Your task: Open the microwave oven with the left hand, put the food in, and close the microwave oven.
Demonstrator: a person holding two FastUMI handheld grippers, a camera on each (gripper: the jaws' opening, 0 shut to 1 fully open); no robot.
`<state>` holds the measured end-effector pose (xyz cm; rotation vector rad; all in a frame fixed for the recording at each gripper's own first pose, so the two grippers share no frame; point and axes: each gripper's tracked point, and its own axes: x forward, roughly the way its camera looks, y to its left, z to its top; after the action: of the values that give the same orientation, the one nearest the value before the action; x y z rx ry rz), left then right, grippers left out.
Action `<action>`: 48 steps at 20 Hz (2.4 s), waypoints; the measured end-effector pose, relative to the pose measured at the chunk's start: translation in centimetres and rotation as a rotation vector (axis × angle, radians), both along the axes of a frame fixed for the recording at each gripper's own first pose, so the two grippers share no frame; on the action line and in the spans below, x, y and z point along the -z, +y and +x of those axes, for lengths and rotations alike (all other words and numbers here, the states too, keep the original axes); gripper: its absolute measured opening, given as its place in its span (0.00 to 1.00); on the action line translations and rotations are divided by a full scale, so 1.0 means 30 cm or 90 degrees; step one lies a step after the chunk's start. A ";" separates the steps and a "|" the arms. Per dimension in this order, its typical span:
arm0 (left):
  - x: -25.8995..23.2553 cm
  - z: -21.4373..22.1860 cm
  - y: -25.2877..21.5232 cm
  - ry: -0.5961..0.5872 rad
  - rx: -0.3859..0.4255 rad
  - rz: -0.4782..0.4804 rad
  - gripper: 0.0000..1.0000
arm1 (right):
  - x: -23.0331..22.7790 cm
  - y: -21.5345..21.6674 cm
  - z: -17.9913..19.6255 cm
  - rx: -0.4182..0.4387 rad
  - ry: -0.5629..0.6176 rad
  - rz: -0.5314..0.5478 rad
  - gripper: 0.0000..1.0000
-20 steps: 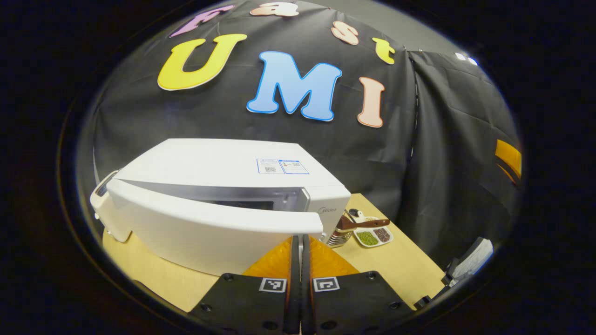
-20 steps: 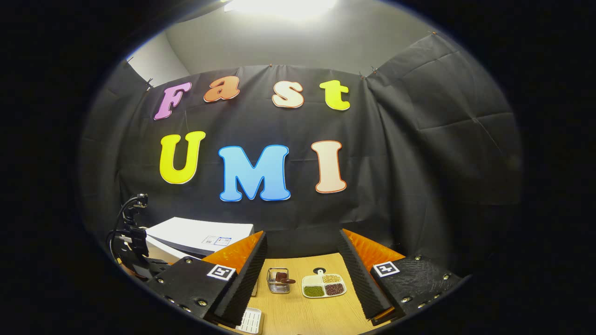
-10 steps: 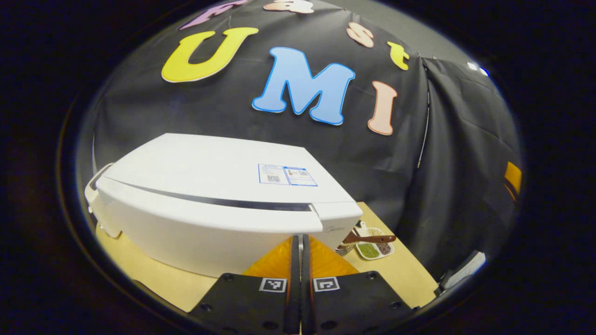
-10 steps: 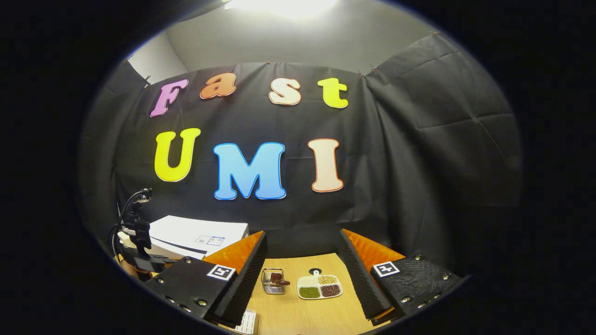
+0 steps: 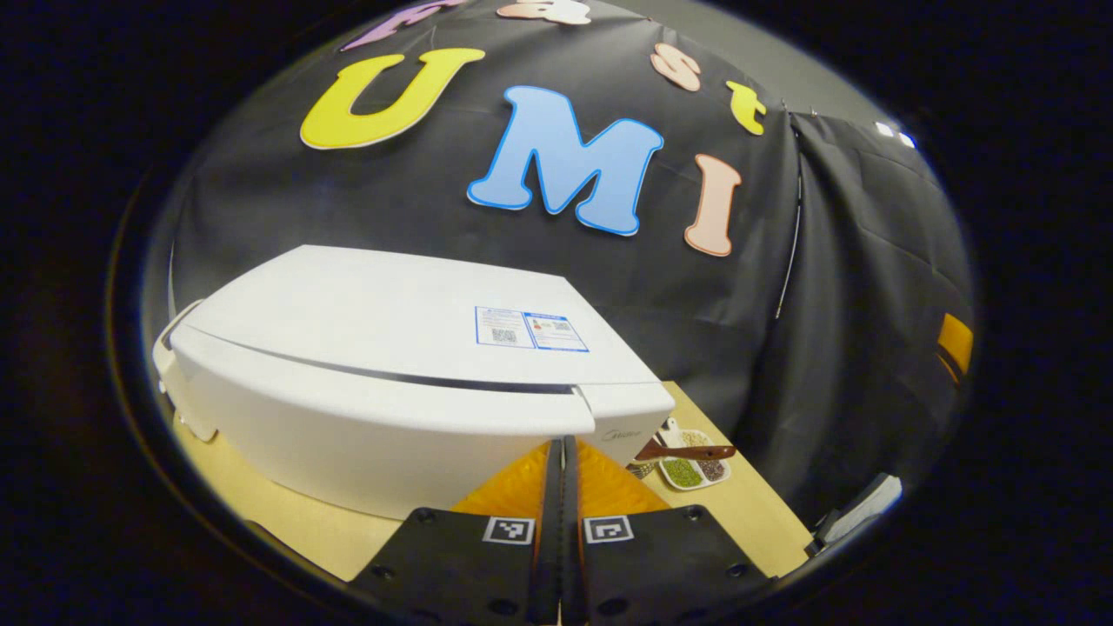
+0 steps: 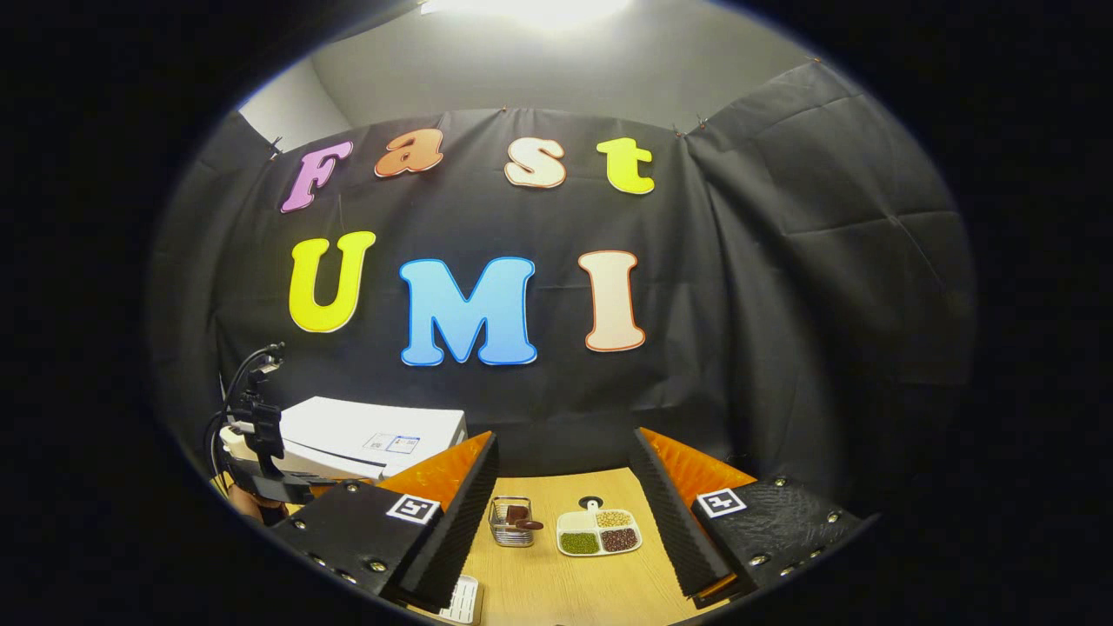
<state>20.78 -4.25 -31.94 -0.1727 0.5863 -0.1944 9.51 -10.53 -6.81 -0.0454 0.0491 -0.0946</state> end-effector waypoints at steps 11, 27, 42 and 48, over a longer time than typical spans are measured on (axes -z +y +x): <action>0.024 0.005 -0.067 0.003 0.047 -0.011 0.07 | 0.002 0.004 0.008 -0.008 0.002 0.003 0.92; 0.007 0.041 -0.002 -0.014 0.029 0.028 0.07 | 0.000 -0.002 0.007 -0.005 -0.001 -0.004 0.92; -0.909 -0.233 0.249 -0.319 -0.120 0.098 0.97 | -0.223 0.222 0.000 -0.091 -0.036 0.013 0.92; -1.113 -0.410 0.309 -0.361 -0.123 0.106 0.96 | -0.341 0.329 -0.103 -0.103 -0.045 0.009 0.92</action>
<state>8.46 5.02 1.44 -0.0077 0.0189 -0.0015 6.40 -0.67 3.42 -0.0312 -0.0239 0.0655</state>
